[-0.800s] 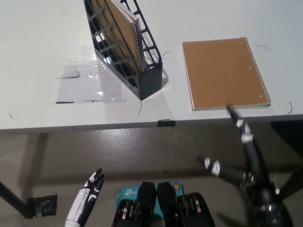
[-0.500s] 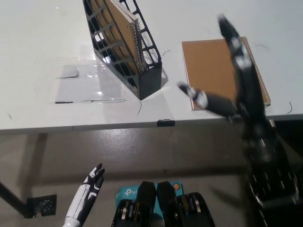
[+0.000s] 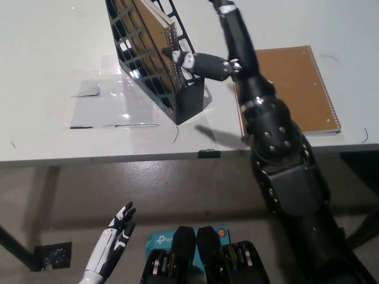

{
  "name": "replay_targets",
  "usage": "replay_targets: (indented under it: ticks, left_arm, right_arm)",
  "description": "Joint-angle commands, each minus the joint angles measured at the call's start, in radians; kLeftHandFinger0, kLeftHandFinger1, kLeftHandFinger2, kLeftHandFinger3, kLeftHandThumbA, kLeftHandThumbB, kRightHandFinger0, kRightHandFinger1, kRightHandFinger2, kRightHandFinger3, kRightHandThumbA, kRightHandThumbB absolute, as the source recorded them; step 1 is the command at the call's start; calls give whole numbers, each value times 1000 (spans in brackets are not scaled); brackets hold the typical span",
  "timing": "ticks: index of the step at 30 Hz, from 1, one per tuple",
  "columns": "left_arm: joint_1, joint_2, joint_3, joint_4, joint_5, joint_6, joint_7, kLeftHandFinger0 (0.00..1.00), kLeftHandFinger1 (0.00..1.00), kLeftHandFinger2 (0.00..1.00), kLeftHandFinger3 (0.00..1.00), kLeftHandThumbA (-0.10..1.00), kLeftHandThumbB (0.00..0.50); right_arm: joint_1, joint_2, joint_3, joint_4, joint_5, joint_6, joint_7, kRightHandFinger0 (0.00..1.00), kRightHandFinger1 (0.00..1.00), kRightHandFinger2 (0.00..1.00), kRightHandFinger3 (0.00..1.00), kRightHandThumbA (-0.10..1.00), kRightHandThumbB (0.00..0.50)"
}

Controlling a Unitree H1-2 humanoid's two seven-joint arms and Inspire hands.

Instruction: Use the right hand to pick up a book from the book holder on the left side and put it on another book on the right side

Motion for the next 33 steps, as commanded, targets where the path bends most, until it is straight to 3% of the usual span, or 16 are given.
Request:
replay_targets:
  ticks: [1, 12, 16, 19, 27, 30, 33]
  left_arm:
    - [-10, 18, -3, -18, 17, -48, 17, 1000, 1000, 1000, 1000, 1000, 275]
    - [-13, 23, -7, -32, 14, -25, 5, 1000, 1000, 1000, 1000, 1000, 250]
    - [-14, 26, -8, -27, 6, -23, 0, 1000, 1000, 1000, 1000, 1000, 273]
    - [-12, 26, -10, -37, 8, -16, -1, 1000, 1000, 1000, 1000, 1000, 257]
    - [-12, 31, -16, -38, 13, -16, 1, 1000, 1000, 1000, 1000, 1000, 248]
    - [-13, 34, -18, -36, 20, -17, 4, 1000, 1000, 1000, 1000, 1000, 225]
    - [-13, 34, -19, -43, 22, 4, 2, 1000, 1000, 1000, 1000, 991, 223]
  right_arm:
    - [-95, 21, -9, 70, 16, -10, 0, 1000, 1000, 1000, 1000, 1000, 323]
    - [-172, 36, -17, 245, 23, -22, -13, 1000, 1000, 1000, 1000, 1000, 349]
    - [-185, 38, -21, 271, 23, -10, -15, 1000, 1000, 1000, 1000, 1000, 336]
    - [-202, 40, -25, 308, 25, -17, -19, 1000, 1000, 1000, 1000, 1000, 309]
    - [-228, 50, -43, 381, 46, -30, -10, 1000, 1000, 1000, 1000, 1000, 298]
    - [-223, 56, -54, 380, 74, -26, 12, 1000, 1000, 1000, 1000, 1000, 320]
    - [-216, 66, -79, 367, 124, -19, 44, 1000, 1000, 1000, 1000, 992, 300]
